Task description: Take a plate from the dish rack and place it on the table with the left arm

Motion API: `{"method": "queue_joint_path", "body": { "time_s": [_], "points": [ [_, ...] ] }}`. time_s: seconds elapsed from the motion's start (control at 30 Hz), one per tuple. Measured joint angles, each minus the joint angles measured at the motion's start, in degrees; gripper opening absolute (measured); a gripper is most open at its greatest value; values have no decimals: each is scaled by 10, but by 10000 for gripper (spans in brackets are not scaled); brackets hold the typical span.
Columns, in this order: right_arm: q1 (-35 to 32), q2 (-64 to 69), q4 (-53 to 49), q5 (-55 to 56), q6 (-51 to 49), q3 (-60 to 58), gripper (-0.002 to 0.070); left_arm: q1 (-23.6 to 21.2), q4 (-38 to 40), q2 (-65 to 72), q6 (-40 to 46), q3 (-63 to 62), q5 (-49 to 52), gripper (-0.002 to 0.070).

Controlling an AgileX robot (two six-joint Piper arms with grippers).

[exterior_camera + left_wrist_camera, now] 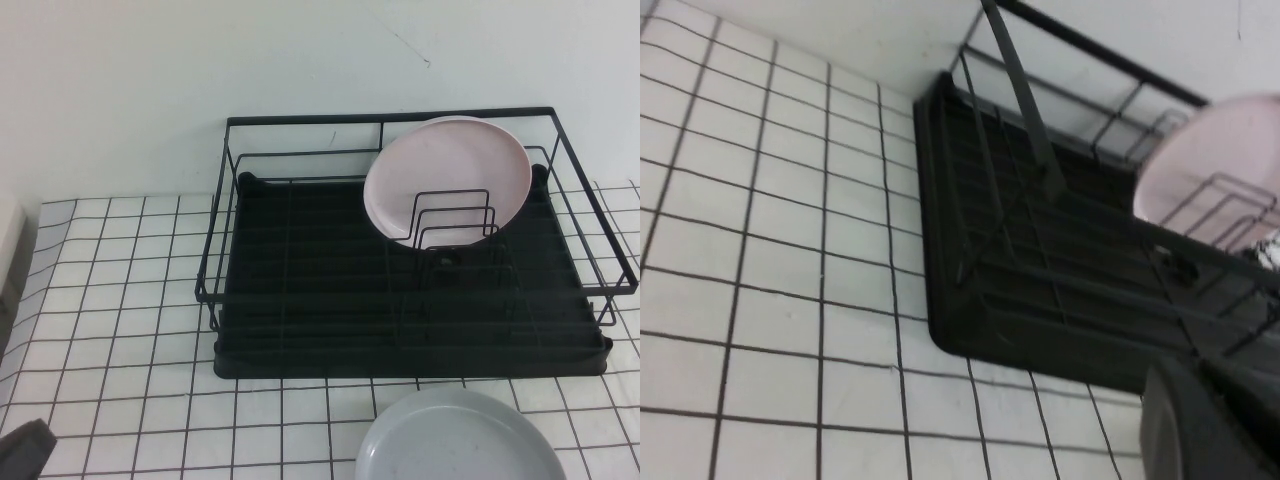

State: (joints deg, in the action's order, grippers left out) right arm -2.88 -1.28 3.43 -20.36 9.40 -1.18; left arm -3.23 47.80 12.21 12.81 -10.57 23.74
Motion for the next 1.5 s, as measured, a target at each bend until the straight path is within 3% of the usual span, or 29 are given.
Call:
{"method": "queue_joint_path", "body": {
  "time_s": [0.2, 0.43, 0.63, 1.0, 1.23, 1.37, 1.5],
  "points": [
    [0, 0, 0, 0, 0, 0, -1, 0, 20, 197, 161, -141, 99, -3],
    [0, 0, 0, 0, 0, 0, -1, 0, 160, 426, 418, -285, 176, -3],
    [0, 0, 0, 0, 0, 0, -1, 4, 253, 616, 562, -416, 190, -3],
    [0, 0, 0, 0, 0, 0, -1, 99, 226, 873, 599, -680, 225, -3],
    [0, 0, 0, 0, 0, 0, -1, 131, 210, 1002, 623, -839, 270, 6],
    [0, 0, 0, 0, 0, 0, -1, 152, 206, 1053, 663, -907, 286, 129],
    [0, 0, 0, 0, 0, 0, -1, 172, 206, 1101, 678, -973, 290, 377]
  ]
}}
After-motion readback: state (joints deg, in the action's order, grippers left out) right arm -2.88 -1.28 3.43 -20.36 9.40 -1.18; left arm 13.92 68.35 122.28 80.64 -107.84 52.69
